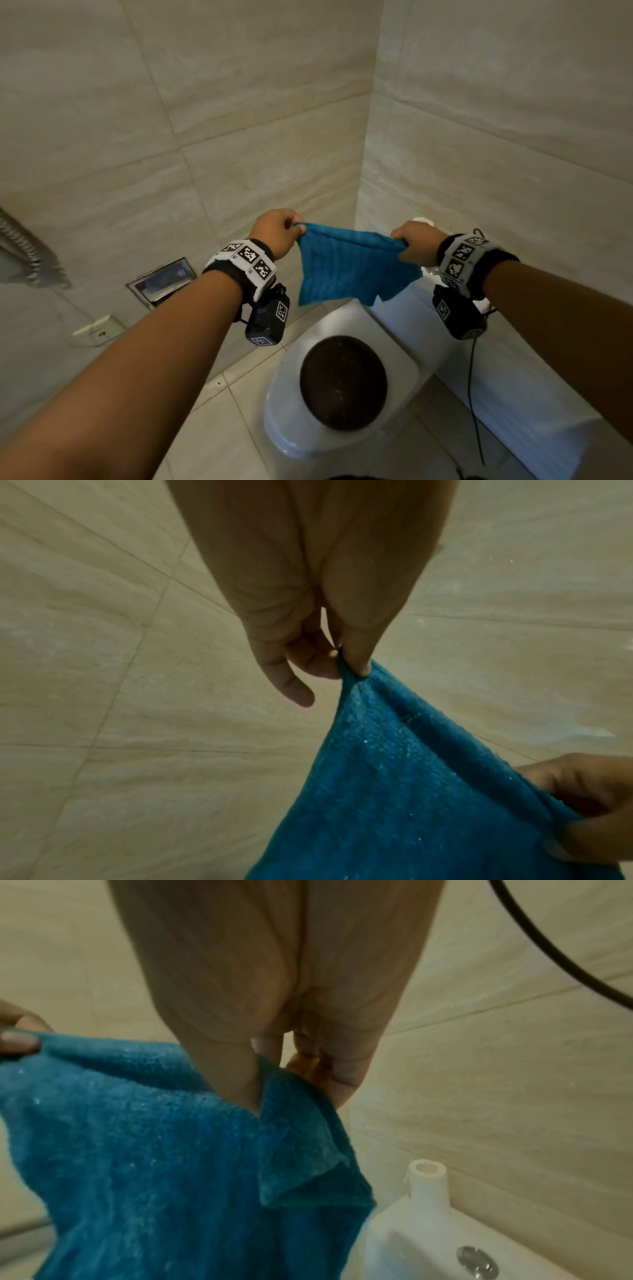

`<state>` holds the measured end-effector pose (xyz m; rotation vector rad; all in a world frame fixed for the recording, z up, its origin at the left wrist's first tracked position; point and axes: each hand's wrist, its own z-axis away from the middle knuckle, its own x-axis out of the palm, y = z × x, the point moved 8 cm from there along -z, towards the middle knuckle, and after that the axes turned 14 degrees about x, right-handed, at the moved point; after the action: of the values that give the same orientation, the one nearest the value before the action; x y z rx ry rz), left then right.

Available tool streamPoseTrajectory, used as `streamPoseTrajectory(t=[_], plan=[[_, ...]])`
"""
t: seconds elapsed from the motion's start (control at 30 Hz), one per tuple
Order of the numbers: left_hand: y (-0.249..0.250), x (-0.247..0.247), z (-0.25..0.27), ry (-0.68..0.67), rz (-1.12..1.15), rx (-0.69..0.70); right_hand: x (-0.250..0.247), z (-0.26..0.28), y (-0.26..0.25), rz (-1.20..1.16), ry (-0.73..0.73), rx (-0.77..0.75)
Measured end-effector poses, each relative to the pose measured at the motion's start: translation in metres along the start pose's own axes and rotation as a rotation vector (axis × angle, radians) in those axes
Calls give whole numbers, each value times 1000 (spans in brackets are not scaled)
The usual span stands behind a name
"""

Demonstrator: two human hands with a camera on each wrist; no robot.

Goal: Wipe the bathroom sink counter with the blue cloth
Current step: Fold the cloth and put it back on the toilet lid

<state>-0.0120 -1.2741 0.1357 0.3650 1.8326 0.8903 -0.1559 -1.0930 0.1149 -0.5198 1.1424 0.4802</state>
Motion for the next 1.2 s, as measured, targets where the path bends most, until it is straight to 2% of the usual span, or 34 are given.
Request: streamPoseTrajectory(t=[0.1,0.2,0.33,0.47,0.67,0.9,1.1,1.2], plan=[[-7,-4,-1,0,-77,-14,1,-5,9,20,-41,93],[-21,-10,0,43,-46,-73,-6,-11,22,-66,-10,146],[-40,-23,6,148,27,-167,-8,-16,32,-312,-12,163],[-35,-21,7,153,147,-176,-13,-18,24,-467,11,192],[-17,-6,4,167,251,-170,-8,-17,6,-784,-110,325],[0,25,-4,108,386,-187,-1,-9,-48,-979,-234,230],[9,38,-5,43,396,-134,-6,-9,-66,-978,-147,179],[9,37,-5,57,383,-135,-5,-8,-70,-942,-145,152]])
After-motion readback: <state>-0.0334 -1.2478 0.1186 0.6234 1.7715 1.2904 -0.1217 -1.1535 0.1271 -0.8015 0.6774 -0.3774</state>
